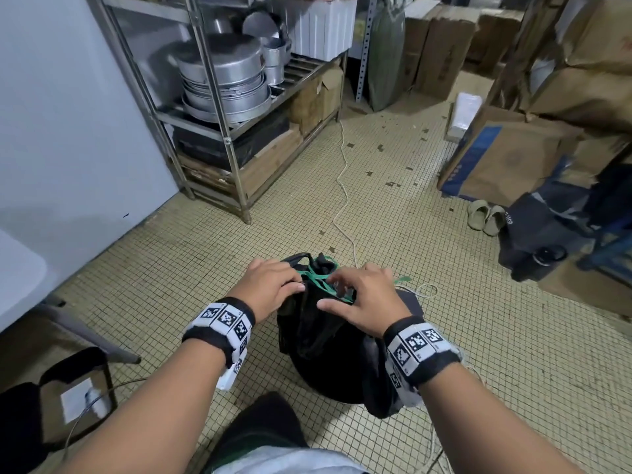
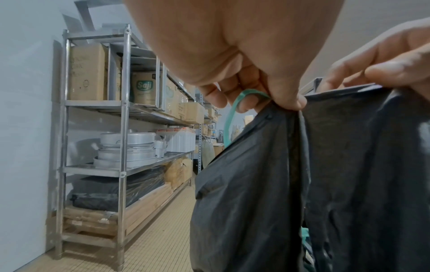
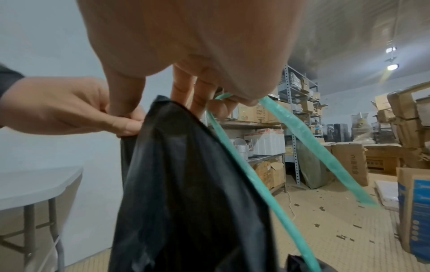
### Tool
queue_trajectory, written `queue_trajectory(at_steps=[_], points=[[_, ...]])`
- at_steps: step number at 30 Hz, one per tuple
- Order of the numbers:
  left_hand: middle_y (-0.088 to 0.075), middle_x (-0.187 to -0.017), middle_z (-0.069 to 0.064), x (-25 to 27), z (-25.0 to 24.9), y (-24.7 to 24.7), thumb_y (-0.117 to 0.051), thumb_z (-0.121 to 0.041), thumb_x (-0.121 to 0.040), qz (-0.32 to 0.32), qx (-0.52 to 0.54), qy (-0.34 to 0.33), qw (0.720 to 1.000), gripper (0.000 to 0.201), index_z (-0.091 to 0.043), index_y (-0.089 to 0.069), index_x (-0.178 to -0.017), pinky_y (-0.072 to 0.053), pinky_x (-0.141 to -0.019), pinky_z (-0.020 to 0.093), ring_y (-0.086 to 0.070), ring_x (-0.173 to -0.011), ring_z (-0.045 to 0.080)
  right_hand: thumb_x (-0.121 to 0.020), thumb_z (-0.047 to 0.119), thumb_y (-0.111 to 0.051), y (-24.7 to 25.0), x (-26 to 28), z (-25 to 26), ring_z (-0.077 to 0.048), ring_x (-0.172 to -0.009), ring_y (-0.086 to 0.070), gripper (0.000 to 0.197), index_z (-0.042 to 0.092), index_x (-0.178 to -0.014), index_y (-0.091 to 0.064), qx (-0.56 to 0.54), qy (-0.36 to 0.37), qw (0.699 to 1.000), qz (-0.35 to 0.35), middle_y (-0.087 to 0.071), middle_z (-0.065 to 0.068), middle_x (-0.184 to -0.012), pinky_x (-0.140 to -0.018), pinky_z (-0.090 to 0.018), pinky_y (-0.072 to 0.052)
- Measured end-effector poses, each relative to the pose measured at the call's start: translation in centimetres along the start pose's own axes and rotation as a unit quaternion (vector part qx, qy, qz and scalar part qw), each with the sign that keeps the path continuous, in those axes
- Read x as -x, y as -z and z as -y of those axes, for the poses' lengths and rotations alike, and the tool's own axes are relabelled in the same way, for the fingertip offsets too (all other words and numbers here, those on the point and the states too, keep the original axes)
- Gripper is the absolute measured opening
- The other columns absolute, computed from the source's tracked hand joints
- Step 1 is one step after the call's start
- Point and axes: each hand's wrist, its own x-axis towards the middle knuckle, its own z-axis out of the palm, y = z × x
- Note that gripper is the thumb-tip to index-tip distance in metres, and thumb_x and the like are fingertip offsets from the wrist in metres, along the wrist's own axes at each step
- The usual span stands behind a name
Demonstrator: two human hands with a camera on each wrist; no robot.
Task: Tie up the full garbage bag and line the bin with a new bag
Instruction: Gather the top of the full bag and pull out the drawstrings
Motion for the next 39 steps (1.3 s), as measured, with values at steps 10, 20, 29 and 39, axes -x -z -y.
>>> queue_trajectory(at_steps=[10,20,29,39], points=[[-0.057,-0.093,-0.021,-5.0,2.9,2.5,-0.054,-0.051,-0.096,0.06,-0.011,-0.048,0.997,0.029,-0.027,-0.069,-0.101,-0.024,-0.093,0.026,-0.049,-0.098,0.007,-0.095,0.049,-0.06,1.4,-5.8,0.3,-0.01,-0.085,-0.046,0.023,0.03,-0.093,-0.07,-0.013,0.029,0.999,0.02,-0.061,0.02,-0.078,-0.092,-0.038,-0.028],[-0.059,-0.097,-0.018,-8.0,6.7,4.3,-0.063,-0.025,-0.096,0.068,-0.014,-0.061,0.996,0.017,-0.024,-0.072,-0.11,-0.031,-0.099,0.031,-0.05,-0.1,0.011,-0.083,0.064,-0.066,1.7,-9.4,0.4,-0.006,-0.09,-0.052,0.034,0.035,-0.1,-0.068,-0.05,-0.022,0.998,0.041,-0.069,0.014,-0.085,-0.099,-0.036,-0.03],[-0.068,-0.096,-0.008,-9.5,7.9,6.9,-0.068,-0.014,-0.093,0.034,0.027,-0.077,0.996,0.014,-0.018,-0.075,-0.104,-0.039,-0.096,0.031,-0.053,-0.098,0.012,-0.088,0.048,-0.07,1.4,-12.3,1.7,-0.01,-0.081,-0.058,0.021,0.028,-0.085,-0.075,-0.089,0.012,0.995,0.04,-0.071,0.01,-0.077,-0.098,-0.037,-0.037],[-0.067,-0.085,-0.025,-11.5,4.8,9.0,-0.083,-0.014,-0.078,-0.029,0.129,0.005,0.991,0.027,-0.026,-0.078,-0.102,-0.043,-0.08,0.006,-0.063,-0.085,-0.009,-0.093,0.04,-0.067,1.8,-14.9,-0.1,-0.003,-0.07,-0.063,0.018,0.025,-0.092,-0.076,-0.162,-0.026,0.987,0.0,-0.07,0.012,-0.076,-0.072,-0.03,-0.053]])
